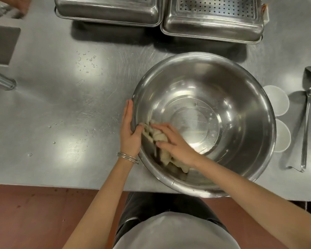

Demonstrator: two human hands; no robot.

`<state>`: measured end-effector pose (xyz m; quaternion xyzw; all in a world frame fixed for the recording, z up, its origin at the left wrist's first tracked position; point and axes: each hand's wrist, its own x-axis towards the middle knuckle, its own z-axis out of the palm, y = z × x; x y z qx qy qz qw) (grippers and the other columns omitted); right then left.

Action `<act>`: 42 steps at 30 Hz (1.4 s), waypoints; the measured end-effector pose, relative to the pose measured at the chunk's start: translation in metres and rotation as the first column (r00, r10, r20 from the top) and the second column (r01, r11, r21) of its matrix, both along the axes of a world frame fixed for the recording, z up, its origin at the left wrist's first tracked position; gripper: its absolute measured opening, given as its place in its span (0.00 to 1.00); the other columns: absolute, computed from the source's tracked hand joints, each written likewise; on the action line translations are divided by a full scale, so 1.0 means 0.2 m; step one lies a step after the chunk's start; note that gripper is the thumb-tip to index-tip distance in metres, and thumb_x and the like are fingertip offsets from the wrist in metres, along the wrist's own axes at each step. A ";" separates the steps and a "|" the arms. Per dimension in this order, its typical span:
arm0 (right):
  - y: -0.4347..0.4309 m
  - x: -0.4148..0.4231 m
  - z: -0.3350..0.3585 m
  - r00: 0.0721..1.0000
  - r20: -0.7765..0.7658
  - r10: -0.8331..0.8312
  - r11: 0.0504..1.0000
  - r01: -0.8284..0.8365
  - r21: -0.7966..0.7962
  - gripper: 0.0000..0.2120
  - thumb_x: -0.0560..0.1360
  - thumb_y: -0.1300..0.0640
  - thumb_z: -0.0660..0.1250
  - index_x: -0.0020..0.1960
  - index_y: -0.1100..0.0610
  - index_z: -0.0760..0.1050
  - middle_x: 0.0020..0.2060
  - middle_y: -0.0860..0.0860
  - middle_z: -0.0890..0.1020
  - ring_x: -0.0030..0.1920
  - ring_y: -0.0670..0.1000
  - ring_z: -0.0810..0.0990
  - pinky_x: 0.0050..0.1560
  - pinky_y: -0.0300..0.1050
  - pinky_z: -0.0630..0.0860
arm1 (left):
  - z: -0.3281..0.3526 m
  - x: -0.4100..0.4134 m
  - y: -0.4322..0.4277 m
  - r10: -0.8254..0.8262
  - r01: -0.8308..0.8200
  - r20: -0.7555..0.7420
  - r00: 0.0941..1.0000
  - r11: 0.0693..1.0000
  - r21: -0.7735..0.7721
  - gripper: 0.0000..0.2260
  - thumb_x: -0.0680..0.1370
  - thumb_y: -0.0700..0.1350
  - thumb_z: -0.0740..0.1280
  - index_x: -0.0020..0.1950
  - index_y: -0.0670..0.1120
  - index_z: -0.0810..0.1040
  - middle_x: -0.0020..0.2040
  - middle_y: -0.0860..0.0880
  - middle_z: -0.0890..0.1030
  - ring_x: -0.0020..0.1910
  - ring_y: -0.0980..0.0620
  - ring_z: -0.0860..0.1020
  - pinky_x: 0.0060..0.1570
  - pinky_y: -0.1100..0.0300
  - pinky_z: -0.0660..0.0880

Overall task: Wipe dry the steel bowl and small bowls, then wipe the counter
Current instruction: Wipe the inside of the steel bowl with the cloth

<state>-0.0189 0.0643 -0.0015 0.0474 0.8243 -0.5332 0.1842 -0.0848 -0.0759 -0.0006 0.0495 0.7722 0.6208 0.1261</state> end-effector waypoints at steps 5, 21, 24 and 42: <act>0.04 0.16 -0.05 0.940 -0.020 0.341 0.917 -0.328 0.228 0.25 0.77 0.49 0.54 0.72 0.54 0.60 0.66 0.54 0.64 0.64 0.51 0.65 0.62 0.41 0.60 | 0.00 0.01 0.00 0.040 -0.040 -0.023 0.999 0.999 -0.001 0.31 0.75 0.31 0.59 0.73 0.53 0.54 0.76 0.51 0.57 0.73 0.58 0.57 0.73 0.54 0.54; 0.09 0.14 -0.03 0.947 -0.023 0.320 0.945 -0.318 0.078 0.23 0.76 0.46 0.59 0.70 0.43 0.62 0.70 0.48 0.60 0.72 0.49 0.56 0.72 0.43 0.48 | 0.02 -0.20 0.06 -0.026 0.022 -0.086 0.996 0.999 -0.041 0.27 0.75 0.30 0.62 0.73 0.43 0.60 0.74 0.47 0.61 0.72 0.56 0.60 0.70 0.68 0.57; 0.24 0.17 -0.02 0.871 -0.013 0.491 0.864 -0.486 0.129 0.21 0.75 0.51 0.66 0.68 0.48 0.69 0.68 0.45 0.65 0.70 0.45 0.60 0.69 0.33 0.51 | 0.02 -0.21 0.06 -0.031 0.027 -0.085 0.996 0.998 -0.049 0.27 0.75 0.30 0.62 0.72 0.42 0.61 0.73 0.48 0.62 0.71 0.57 0.61 0.68 0.72 0.57; -0.02 0.20 0.16 0.996 -0.061 0.061 0.982 -0.049 0.183 0.22 0.79 0.45 0.52 0.68 0.54 0.68 0.64 0.49 0.72 0.62 0.49 0.70 0.64 0.36 0.62 | -0.01 0.12 0.05 0.063 -0.071 -0.146 0.987 0.996 -0.056 0.30 0.72 0.30 0.56 0.74 0.40 0.56 0.76 0.46 0.53 0.74 0.62 0.51 0.71 0.67 0.50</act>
